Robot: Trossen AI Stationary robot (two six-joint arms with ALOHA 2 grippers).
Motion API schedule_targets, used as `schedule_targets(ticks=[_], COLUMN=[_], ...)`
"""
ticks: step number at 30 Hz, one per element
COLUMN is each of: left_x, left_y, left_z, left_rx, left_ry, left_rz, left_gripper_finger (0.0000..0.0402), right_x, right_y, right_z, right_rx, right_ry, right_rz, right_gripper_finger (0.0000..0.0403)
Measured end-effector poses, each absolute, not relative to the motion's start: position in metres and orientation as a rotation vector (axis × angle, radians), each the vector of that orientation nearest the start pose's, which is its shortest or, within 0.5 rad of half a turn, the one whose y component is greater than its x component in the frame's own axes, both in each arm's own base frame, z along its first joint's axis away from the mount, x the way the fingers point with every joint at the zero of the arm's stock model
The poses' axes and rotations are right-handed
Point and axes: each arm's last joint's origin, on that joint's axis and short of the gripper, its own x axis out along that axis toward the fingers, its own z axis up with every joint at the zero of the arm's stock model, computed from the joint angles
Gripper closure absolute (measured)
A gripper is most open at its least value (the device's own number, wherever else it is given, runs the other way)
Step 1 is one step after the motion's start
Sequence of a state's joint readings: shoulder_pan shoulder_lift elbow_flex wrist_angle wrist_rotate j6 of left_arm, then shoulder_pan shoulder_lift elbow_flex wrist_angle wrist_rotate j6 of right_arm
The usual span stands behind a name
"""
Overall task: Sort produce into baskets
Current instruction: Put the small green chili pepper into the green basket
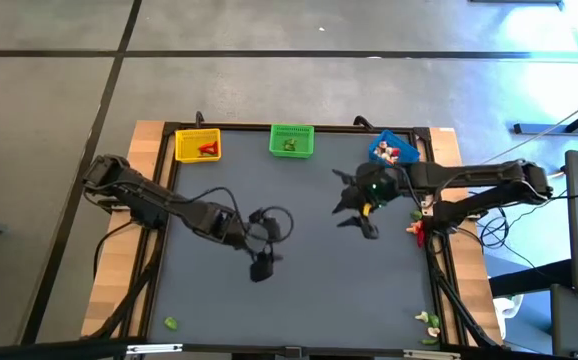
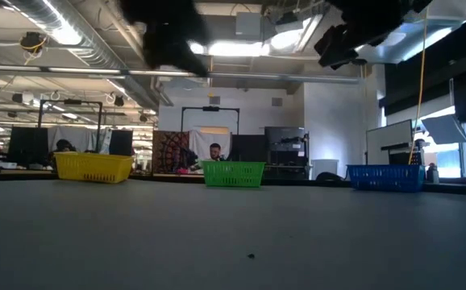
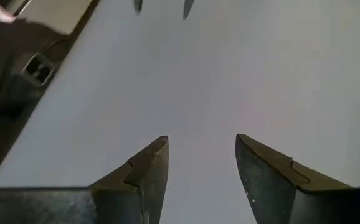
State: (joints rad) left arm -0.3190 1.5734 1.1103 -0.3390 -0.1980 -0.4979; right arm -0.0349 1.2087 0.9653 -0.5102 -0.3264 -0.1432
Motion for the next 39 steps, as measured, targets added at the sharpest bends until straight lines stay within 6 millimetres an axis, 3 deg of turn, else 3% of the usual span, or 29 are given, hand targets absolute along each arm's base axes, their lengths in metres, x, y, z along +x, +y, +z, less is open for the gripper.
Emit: schedule_targets(ticks=[7, 16, 31, 39], left_x=[0.29, 0.251, 0.191, 0.173], left_y=[-0.14, -0.197, -0.25, -0.273], left_z=[0.232, 0.231, 0.225, 0.2], left_rx=[-0.369, -0.315, -0.418, -0.434], left_ry=[0.978, 1.044, 1.194, 1.419], left_rz=[0.038, -0.11, -0.125, -0.173], left_gripper_finger=[0.0158, 0.0158, 0.0177, 0.0203], right_x=[0.248, 0.25, 0.249, 0.248], right_y=[0.024, 0.026, 0.025, 0.025], right_z=[0.281, 0.278, 0.278, 0.276], right_rx=[-0.043, -0.057, -0.058, -0.054], right_ry=[0.748, 0.767, 0.776, 0.794], right_rz=[0.403, 0.381, 0.362, 0.36], right_gripper_finger=[0.0216, 0.0216, 0.0216, 0.0216])
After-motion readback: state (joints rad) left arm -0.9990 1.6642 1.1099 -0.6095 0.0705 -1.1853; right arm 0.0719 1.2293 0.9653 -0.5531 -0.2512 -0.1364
